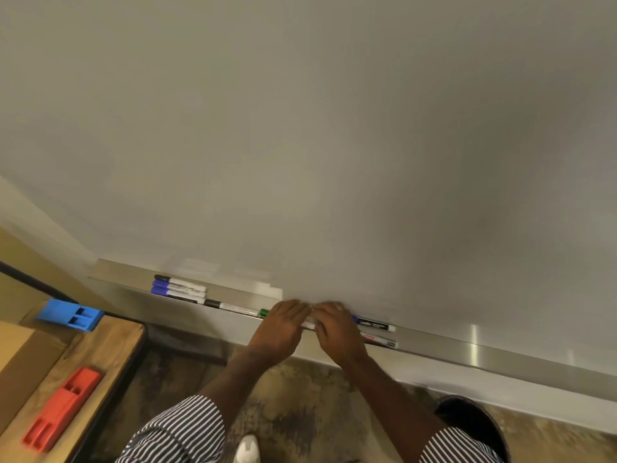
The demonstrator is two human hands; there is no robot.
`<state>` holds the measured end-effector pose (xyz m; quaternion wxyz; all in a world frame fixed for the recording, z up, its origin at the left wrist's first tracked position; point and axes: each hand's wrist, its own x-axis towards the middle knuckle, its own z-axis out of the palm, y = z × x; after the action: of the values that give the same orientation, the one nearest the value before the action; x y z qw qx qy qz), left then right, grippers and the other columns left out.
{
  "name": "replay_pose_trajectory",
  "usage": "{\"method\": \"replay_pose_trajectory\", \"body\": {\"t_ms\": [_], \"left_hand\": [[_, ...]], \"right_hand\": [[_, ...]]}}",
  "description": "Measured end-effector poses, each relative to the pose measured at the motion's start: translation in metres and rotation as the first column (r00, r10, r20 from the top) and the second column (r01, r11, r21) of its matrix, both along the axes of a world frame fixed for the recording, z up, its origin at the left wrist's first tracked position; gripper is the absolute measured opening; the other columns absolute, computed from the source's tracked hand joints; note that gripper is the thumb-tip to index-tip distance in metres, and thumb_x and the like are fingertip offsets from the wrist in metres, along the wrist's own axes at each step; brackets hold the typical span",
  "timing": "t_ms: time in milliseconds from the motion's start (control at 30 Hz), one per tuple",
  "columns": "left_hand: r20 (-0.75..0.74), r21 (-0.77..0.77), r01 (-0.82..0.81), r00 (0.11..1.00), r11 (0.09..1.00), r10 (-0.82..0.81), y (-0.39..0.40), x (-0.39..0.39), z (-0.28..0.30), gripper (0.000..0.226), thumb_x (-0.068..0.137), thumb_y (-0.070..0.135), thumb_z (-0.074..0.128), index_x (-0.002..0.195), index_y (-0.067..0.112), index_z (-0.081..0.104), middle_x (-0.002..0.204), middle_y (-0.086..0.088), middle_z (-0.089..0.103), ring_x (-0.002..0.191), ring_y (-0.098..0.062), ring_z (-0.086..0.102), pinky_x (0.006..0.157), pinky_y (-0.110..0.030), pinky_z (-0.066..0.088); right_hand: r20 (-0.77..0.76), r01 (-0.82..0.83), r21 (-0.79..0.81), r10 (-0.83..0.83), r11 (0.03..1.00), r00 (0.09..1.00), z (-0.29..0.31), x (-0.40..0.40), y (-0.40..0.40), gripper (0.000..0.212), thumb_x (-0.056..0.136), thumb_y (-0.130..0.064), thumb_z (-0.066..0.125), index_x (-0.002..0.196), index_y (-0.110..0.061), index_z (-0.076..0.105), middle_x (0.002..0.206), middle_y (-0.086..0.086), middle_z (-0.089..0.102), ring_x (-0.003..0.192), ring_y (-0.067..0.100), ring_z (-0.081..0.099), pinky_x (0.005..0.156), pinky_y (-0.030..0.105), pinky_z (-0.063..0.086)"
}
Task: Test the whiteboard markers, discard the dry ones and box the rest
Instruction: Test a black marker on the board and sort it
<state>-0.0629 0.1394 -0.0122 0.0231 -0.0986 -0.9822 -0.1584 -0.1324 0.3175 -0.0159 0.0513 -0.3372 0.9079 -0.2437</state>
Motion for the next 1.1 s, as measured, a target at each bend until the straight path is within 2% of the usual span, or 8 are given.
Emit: {"method": "replay_pose_trajectory", "body": {"t_ms": [167,433,567,700,800,900,1000,1100], "left_hand": [[-0.027,0.022,0.061,0.998,0.998,-0.061,0.074,-0.006,0.001,0.062,0.070,0.018,0.088,0.129,0.014,0.068,0.128,-0.005,0.070,0.117,-0.025,0.066,0.102,-0.041,0.050],[-0.005,-0.098,0.034,0.999,0.995,-0.035,0.130,-0.012,-0.008,0.062,0.064,0.021,0.094,0.121,0.015,0.071,0.118,-0.005,0.074,0.108,-0.024,0.070,0.094,-0.040,0.057],[0.003,-0.109,-0.004,1.000,0.994,0.005,0.143,-0.019,-0.008,0.055,0.067,0.016,0.090,0.119,0.019,0.071,0.114,-0.003,0.074,0.105,-0.023,0.069,0.091,-0.038,0.056],[0.019,-0.054,-0.040,0.999,0.998,0.041,0.150,-0.029,-0.004,0.056,0.068,0.014,0.086,0.121,0.018,0.069,0.111,-0.003,0.072,0.103,-0.027,0.067,0.089,-0.039,0.056],[0.004,0.034,-0.105,0.994,0.994,0.105,0.153,-0.032,0.008,0.051,0.071,0.016,0.085,0.119,0.019,0.068,0.113,-0.002,0.070,0.106,-0.027,0.064,0.088,-0.038,0.054],[0.013,0.214,-0.206,0.978,0.955,0.208,0.154,-0.028,0.018,0.030,0.082,0.019,0.079,0.111,0.020,0.070,0.108,0.002,0.070,0.100,-0.019,0.061,0.083,-0.027,0.045],[0.106,0.452,-0.303,0.952,0.839,0.287,0.151,-0.015,0.027,0.021,0.087,0.023,0.078,0.106,0.026,0.070,0.100,0.012,0.068,0.090,-0.006,0.059,0.078,-0.021,0.047],[0.203,0.618,-0.381,0.923,0.688,0.328,0.149,0.003,0.042,0.017,0.089,0.023,0.077,0.103,0.028,0.071,0.096,0.013,0.071,0.089,-0.005,0.065,0.077,-0.019,0.052]], "right_hand": [[-0.079,0.060,-0.051,-0.064,0.997,0.995,-0.012,0.000,0.081,0.030,0.090,-0.012,0.057,0.114,-0.019,0.073,0.118,-0.003,0.070,0.110,0.020,0.061,0.102,0.035,0.048],[-0.049,0.162,0.038,-0.160,0.986,0.986,-0.027,-0.005,0.150,0.037,0.082,-0.006,0.074,0.116,-0.021,0.074,0.115,-0.001,0.072,0.106,0.026,0.067,0.090,0.038,0.053],[-0.022,0.179,0.010,-0.179,0.984,0.984,-0.028,-0.012,0.155,0.042,0.081,0.005,0.071,0.115,-0.019,0.075,0.113,0.002,0.073,0.105,0.027,0.066,0.092,0.039,0.055],[0.021,0.140,-0.072,-0.139,0.987,0.990,-0.027,-0.024,0.163,0.044,0.080,0.005,0.067,0.113,-0.023,0.075,0.109,-0.004,0.072,0.102,0.022,0.063,0.092,0.039,0.053],[0.107,0.121,-0.211,-0.100,0.970,0.989,-0.019,-0.030,0.171,0.044,0.078,0.004,0.067,0.111,-0.025,0.074,0.108,-0.008,0.070,0.103,0.017,0.061,0.094,0.036,0.051],[0.296,0.203,-0.324,-0.105,0.924,0.949,0.001,-0.030,0.177,0.039,0.085,0.000,0.070,0.113,-0.026,0.073,0.111,-0.007,0.072,0.105,0.012,0.063,0.096,0.031,0.052],[0.471,0.258,-0.394,-0.047,0.882,0.881,0.024,-0.030,0.180,0.034,0.089,-0.005,0.071,0.107,-0.033,0.074,0.110,-0.008,0.074,0.104,0.009,0.068,0.093,0.031,0.057],[0.568,0.276,-0.421,0.013,0.864,0.823,0.048,-0.024,0.180,0.026,0.091,-0.012,0.074,0.103,-0.035,0.075,0.107,-0.010,0.075,0.101,0.012,0.071,0.084,0.031,0.061]]}}
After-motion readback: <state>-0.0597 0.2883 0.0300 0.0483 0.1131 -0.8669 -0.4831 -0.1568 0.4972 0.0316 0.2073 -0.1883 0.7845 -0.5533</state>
